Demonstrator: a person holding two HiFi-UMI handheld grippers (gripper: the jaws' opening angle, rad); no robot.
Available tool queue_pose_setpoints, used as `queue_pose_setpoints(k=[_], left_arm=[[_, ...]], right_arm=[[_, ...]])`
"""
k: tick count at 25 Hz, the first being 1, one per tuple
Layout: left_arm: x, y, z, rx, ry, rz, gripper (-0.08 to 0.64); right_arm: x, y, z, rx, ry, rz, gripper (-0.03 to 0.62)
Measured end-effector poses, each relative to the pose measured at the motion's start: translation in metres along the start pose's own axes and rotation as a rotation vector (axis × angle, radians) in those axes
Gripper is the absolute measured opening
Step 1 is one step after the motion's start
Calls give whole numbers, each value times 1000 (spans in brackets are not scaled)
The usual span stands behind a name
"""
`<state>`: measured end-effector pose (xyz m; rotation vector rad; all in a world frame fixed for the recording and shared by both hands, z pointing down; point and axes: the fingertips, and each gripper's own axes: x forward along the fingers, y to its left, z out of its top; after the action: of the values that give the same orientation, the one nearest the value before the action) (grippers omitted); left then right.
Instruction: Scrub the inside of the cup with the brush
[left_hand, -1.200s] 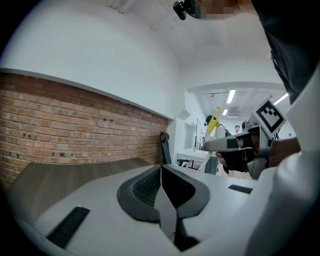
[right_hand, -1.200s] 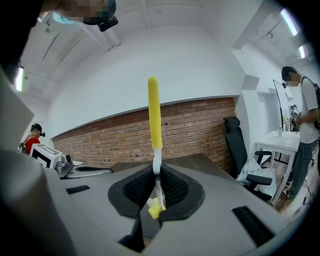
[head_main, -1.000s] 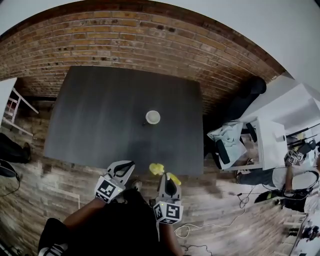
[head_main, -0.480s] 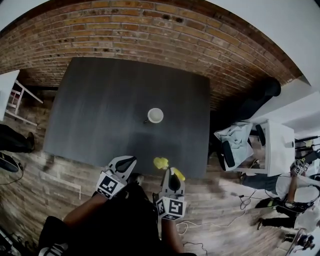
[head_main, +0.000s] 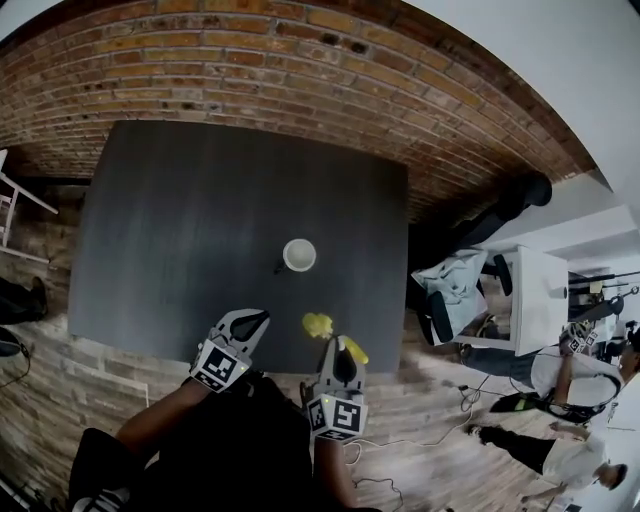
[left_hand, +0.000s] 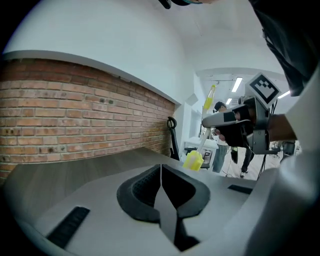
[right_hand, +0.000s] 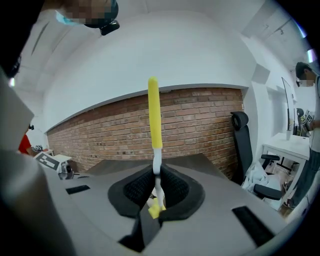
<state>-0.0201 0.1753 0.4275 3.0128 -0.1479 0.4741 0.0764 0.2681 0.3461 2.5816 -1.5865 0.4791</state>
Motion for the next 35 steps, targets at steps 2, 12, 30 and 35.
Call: queue_pose_setpoints(k=[2,12,30,35], left_arm=[[11,14,-4,-2,8,-27,38],[65,55,-34,-42,56,-73,40],[168,89,-138,-57,254,-1,153],[181,90,-154,-40,281,-22,153]], right_arm=[[18,3,3,-5,6,-18,52],[105,5,12,-10,7,8,51],[228,-4,-42,-30,74,148,51],[244,-6,-54,-57,78,134,51]])
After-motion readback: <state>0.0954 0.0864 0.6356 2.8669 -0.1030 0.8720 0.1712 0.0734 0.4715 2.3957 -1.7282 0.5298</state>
